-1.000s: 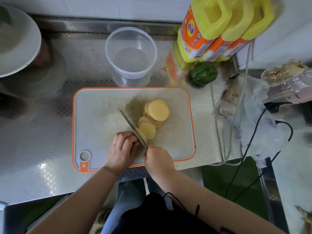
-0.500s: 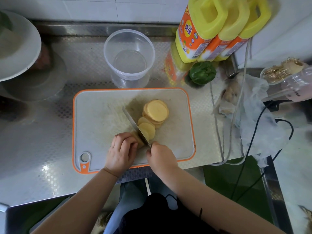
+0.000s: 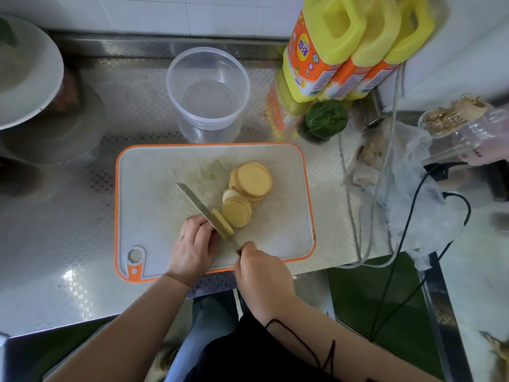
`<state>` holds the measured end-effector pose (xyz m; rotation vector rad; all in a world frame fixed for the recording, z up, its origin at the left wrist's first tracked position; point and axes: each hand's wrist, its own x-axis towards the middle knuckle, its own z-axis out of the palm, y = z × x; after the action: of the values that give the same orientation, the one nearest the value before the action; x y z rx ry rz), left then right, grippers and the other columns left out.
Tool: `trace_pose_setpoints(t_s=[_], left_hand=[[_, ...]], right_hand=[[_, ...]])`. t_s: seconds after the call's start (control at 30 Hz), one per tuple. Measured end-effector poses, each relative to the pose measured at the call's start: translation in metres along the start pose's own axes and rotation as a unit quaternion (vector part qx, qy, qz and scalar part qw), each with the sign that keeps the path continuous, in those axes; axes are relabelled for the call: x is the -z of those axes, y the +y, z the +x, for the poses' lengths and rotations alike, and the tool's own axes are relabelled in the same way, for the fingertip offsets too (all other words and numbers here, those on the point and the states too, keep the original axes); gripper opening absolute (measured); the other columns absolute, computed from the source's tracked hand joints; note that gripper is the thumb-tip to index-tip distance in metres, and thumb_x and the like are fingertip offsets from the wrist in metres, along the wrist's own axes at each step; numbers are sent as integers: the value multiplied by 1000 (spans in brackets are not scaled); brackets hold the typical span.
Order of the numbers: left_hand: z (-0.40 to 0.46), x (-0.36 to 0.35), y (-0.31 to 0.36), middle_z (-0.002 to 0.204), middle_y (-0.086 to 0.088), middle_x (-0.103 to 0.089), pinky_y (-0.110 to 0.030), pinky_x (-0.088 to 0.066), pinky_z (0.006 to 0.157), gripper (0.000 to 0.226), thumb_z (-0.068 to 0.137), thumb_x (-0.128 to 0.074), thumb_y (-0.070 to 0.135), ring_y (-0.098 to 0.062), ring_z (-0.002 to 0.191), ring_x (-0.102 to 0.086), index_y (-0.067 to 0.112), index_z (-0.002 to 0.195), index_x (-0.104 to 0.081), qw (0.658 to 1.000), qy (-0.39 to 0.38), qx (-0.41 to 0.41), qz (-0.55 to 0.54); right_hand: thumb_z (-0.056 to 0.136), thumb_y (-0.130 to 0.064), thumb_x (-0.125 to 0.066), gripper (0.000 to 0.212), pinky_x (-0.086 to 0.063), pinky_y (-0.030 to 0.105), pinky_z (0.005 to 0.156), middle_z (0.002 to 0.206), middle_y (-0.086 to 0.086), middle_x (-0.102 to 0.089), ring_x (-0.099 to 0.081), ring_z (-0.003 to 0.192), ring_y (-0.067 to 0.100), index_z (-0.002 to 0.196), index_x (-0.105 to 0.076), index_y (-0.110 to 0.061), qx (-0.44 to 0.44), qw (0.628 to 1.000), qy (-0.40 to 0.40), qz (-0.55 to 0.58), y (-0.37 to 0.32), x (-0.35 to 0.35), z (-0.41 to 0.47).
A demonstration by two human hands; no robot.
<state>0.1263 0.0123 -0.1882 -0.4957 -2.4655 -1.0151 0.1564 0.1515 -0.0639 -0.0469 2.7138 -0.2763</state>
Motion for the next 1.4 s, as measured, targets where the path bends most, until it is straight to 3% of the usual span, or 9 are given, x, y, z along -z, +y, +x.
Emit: trace_pose_setpoints(t_s=[0.07, 0.23, 0.37, 0.47, 0.53, 0.7, 0.9, 1.17, 1.4], left_hand=[[1, -1, 0, 108, -10, -47, -32, -43, 81, 23, 88, -60, 11, -29, 94, -49, 6, 108, -50, 1000, 2, 3, 0], [0, -2, -2, 106, -10, -46, -32, -42, 81, 15, 99, -51, 17, -29, 92, -49, 5, 107, -50, 1000, 6, 6, -6], [1, -2, -1, 107, -11, -47, -33, -42, 82, 16, 102, -47, 20, -30, 93, -49, 5, 108, -51, 1000, 4, 9, -14], [2, -1, 0, 110, -11, -49, -29, -42, 89, 15, 100, -53, 16, -29, 97, -51, 5, 110, -53, 1000, -1, -2, -19], [1, -2, 0, 112, -10, -50, -24, -39, 95, 19, 94, -60, 11, -29, 99, -53, 5, 111, -54, 1000, -3, 7, -22], [-4, -5, -5, 112, -10, -51, -29, -43, 90, 26, 88, -66, 7, -30, 97, -54, 6, 111, -55, 1000, -10, 23, -16], [-1, -3, -1, 107, -8, -49, -31, -44, 80, 12, 93, -59, 9, -29, 88, -52, 8, 104, -53, 999, -24, 14, -18], [1, 2, 1, 105, -7, -49, -29, -43, 78, 7, 100, -51, 16, -25, 87, -50, 9, 101, -52, 1000, -21, 9, -22], [0, 0, 0, 111, -9, -51, -30, -45, 87, 17, 92, -60, 8, -28, 96, -54, 7, 107, -54, 999, -16, 19, -33]], right_hand=[[66, -12, -80, 29, -16, 22, 38, 46, 0, -56, -58, 39, 23, 69, -51, -13, -10, 1000, -1, -9, -2, 2, 1], [35, -13, -92, 50, 11, 17, 43, 31, -6, -40, -41, 21, 13, 54, -46, -17, -15, 1000, 7, -20, -5, 2, 5], [46, -12, -89, 44, -10, 17, 35, 37, -5, -48, -49, 28, 15, 58, -47, -16, -8, 1000, -9, -28, -4, 2, 8], [92, -12, -54, 9, -30, 26, 48, 79, 7, -68, -67, 73, 27, 87, -47, -12, 9, 999, -39, -1, -1, 6, 13], [99, -15, -40, 10, -30, 30, 53, 90, 10, -67, -65, 85, 31, 98, -48, -10, 5, 998, -53, 41, 2, 6, 15], [100, -19, -37, 16, -32, 30, 62, 94, 10, -66, -64, 89, 31, 103, -49, -8, -4, 998, -51, 33, 2, -2, 21], [99, -17, -40, 16, -34, 32, 65, 96, 12, -65, -62, 92, 31, 104, -50, -6, -42, 995, -82, 49, 7, -22, 36], [100, -25, -40, 21, -37, 31, 64, 93, 12, -65, -61, 88, 32, 102, -51, -7, -61, 991, -85, 86, 13, -20, 42], [101, -27, -34, 23, -38, 31, 60, 88, 6, -67, -65, 83, 28, 108, -50, -12, 3, 997, -55, 53, 9, 1, 13]])
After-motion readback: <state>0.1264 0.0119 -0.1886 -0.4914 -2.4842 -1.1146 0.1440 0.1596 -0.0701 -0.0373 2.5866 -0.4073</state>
